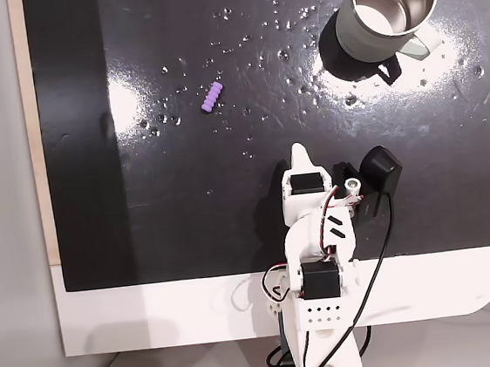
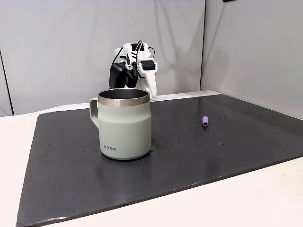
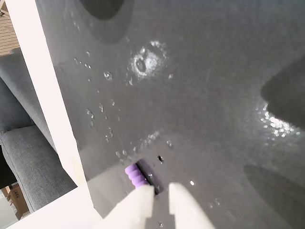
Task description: Grasp a pengrip and put it in the cup.
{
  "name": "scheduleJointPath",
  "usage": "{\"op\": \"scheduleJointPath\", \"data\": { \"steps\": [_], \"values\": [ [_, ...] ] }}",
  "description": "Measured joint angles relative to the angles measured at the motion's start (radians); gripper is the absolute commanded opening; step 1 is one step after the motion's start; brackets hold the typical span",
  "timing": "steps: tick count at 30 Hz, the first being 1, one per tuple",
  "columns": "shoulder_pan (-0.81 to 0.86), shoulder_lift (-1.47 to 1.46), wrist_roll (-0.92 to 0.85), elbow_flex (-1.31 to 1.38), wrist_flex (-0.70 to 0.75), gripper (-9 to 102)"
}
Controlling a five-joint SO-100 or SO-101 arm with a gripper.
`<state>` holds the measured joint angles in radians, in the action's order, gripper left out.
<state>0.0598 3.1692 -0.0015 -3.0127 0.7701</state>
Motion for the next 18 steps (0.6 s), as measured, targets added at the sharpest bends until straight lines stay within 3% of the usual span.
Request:
{"op": "scheduleJointPath", "data": {
  "steps": [18],
  "values": [
    [-0.041,0.0,-0.052,0.0,-0.003,0]
  ]
}}
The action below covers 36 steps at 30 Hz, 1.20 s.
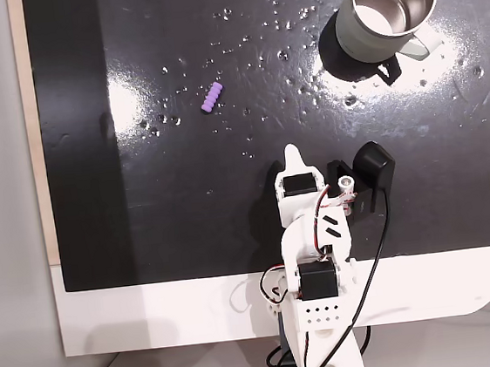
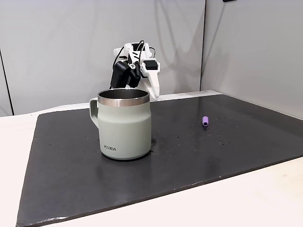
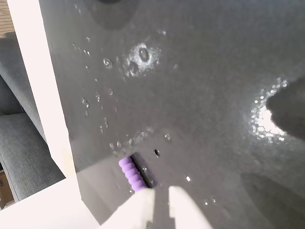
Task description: Grasp a pengrip and put it in the cup.
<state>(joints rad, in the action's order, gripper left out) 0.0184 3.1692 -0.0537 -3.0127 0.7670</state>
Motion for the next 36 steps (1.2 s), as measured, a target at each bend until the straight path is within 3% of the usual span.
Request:
{"op": "scheduleJointPath", "data": {
  "steps": [7,18,24,31,36],
  "values": [
    [-0.064,-0.15,-0.041,0.209,0.031,0],
    [-0.103,-1.035,-0.1,0.925,0.092,0],
    [-0.127,-1.37,-0.106,1.2,0.179,0],
    [-0.193,-1.669,-0.106,1.468,0.318,16],
    [-0.235,-1.845,-0.106,1.646,0.425,19]
  ]
}}
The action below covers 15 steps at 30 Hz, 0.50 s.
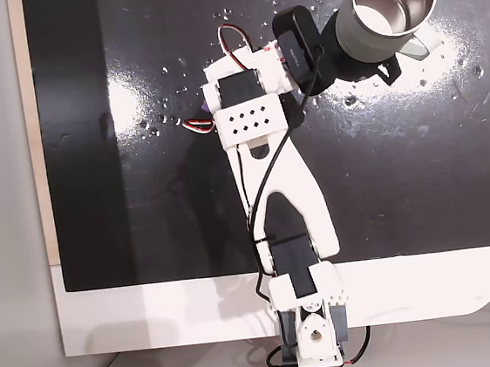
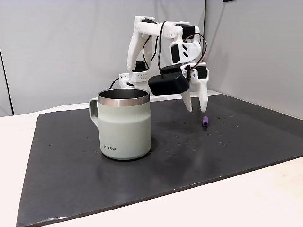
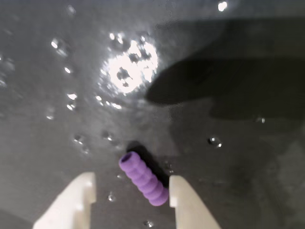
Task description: Grasp a pengrip and put it in the cup.
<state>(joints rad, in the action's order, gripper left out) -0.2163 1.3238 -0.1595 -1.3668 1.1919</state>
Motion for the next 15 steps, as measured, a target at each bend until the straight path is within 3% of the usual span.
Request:
{"op": "scheduleJointPath", "data": {
  "steps": [15],
  "values": [
    [-0.106,-0.272,0.012,0.291,0.16,18]
  ]
}}
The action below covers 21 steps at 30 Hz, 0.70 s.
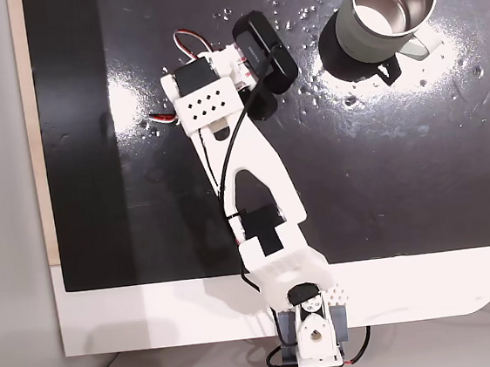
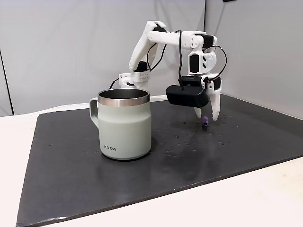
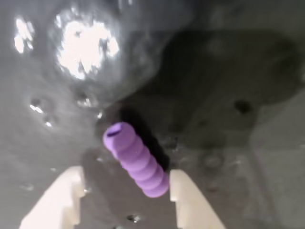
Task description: Grasp a pengrip and put it in the cup.
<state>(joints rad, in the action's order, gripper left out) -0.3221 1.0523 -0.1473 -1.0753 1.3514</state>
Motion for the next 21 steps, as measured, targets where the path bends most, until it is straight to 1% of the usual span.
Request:
{"op": "scheduleJointPath", "data": {
  "steps": [9,14,21],
  "values": [
    [-0.017,-0.063,0.0,0.02,0.012,9],
    [-0.021,-0.074,0.0,0.029,0.011,1],
    [-0.021,-0.074,0.011,0.032,0.015,0]
  ]
}}
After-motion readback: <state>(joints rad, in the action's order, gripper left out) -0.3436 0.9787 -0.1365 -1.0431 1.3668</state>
